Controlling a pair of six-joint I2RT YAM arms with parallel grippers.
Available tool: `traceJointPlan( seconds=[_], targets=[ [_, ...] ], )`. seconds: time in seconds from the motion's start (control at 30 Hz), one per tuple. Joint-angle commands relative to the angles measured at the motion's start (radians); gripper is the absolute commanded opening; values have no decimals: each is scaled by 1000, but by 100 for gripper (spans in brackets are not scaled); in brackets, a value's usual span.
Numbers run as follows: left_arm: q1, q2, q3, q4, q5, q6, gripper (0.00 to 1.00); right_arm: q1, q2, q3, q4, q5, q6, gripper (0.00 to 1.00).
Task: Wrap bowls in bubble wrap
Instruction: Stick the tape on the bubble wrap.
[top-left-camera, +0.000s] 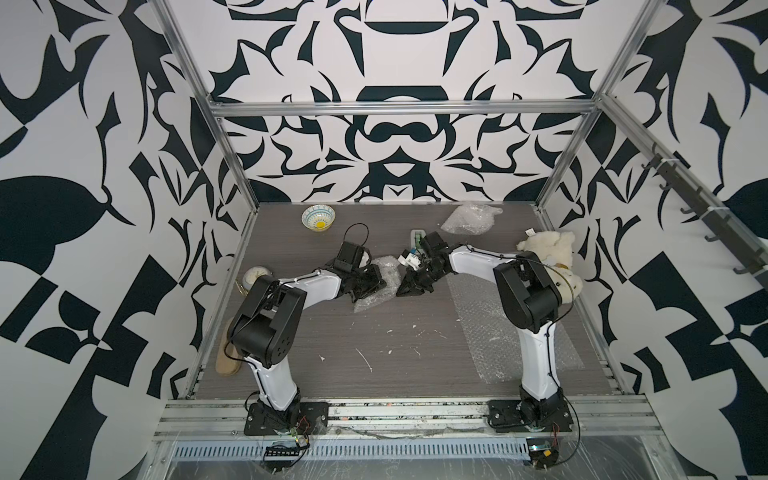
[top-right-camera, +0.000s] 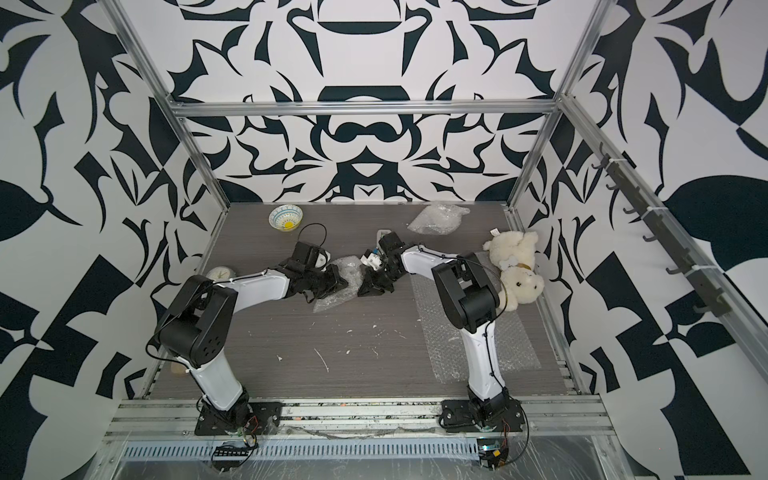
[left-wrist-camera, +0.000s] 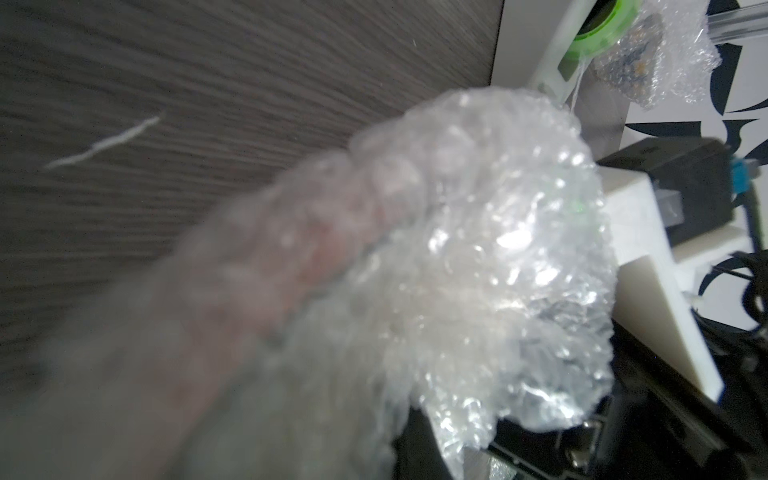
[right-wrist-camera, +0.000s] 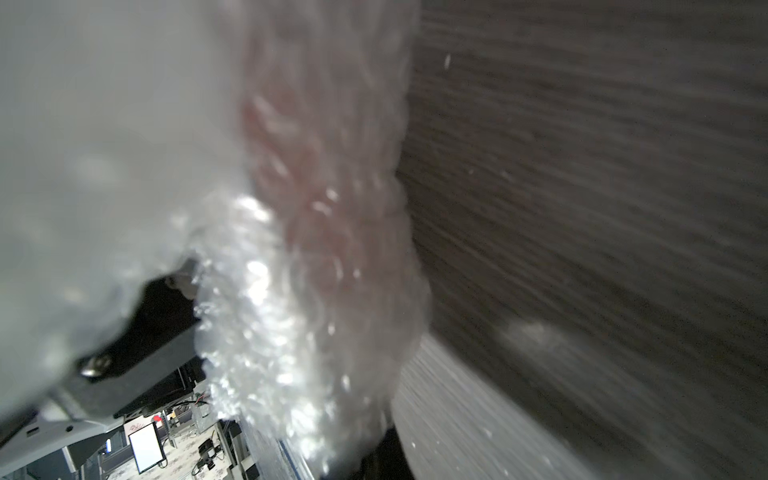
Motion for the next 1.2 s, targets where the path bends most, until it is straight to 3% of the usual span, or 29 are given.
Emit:
traceJointPlan(
  seconds=[0.0,0.33,0.5,0.73,0.97,1.17],
  targets=[
    [4,42,12,-44,-12,24,0,-2,-12,7,113,2,-2,11],
    [4,50,20,-46,-8,26,0,-4,-3,53,66,4,-116,28],
    [4,44,25,-56,-10,30,0,-5,11,62,65,-17,-166,30],
    [4,51,40,-61,-5,34,0,-5,79,144,9,-101,-270,23],
    [4,59,45,-59,0,35,0,-5,105,189,-58,-161,-379,30],
    [4,64,61,-64,6,38,0,-5,156,269,-134,-127,-415,33]
  ],
)
